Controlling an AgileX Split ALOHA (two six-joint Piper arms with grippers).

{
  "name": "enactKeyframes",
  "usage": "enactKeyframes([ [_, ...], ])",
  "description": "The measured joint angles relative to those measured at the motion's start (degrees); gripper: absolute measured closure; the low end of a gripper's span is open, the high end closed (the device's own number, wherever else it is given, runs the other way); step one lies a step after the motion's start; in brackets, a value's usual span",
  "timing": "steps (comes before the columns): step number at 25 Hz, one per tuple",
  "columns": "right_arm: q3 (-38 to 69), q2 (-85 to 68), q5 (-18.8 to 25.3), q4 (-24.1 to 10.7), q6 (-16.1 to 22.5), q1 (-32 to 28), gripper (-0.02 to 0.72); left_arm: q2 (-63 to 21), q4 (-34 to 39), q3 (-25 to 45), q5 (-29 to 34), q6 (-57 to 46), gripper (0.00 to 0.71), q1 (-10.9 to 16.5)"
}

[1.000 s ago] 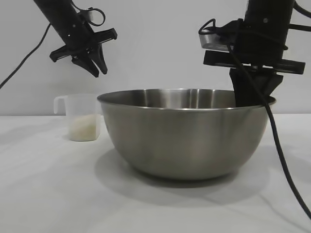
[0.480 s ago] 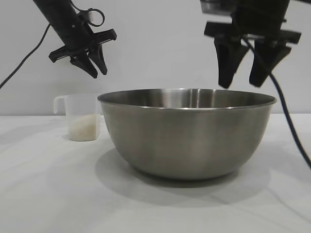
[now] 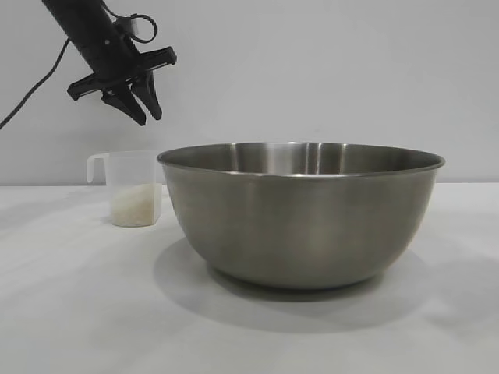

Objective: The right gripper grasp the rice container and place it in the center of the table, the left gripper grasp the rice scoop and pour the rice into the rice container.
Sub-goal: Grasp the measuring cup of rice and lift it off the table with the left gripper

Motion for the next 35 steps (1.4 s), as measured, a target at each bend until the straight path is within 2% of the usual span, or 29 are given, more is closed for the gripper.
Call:
enactKeyframes([
  [7, 5.09, -19.43, 12.73, 1.08, 0.12, 0.00, 0.235, 0.00, -0.08, 0.00, 1.18, 0.00, 0.560, 0.00],
  [8, 5.49, -21.28, 14.68, 1.08, 0.12, 0.00, 0.235, -0.11, -0.08, 0.00, 1.43, 0.10, 0.511, 0.00],
  [9, 5.95, -22.91, 16.57, 1.08, 0.12, 0.00, 0.235, -0.23, -0.08, 0.00, 1.41, 0.10, 0.493, 0.00],
  [12, 8.46, -27.85, 20.13, 1.22, 0.20, 0.00, 0.235, -1.22, 0.72, 0.00, 1.55, 0.22, 0.503, 0.00],
  [21, 16.94, -42.02, 25.43, 1.36, 0.54, 0.00, 0.235, -4.85, 1.77, 0.00, 1.55, 0.78, 0.503, 0.00],
  [26, 17.20, -50.26, 25.66, 1.24, 0.63, 0.00, 0.235, -6.01, 2.13, 0.00, 1.68, 2.41, 0.503, 0.00],
  [33, 17.42, -55.05, 26.11, 0.44, 1.19, 0.00, 0.235, -8.68, -4.97, 0.00, 2.69, 12.84, 0.503, -0.13],
  [35, 17.42, -55.05, 26.11, 0.30, 1.19, 0.00, 0.298, -9.59, -6.49, 0.00, 2.57, 15.10, 0.503, -0.64],
])
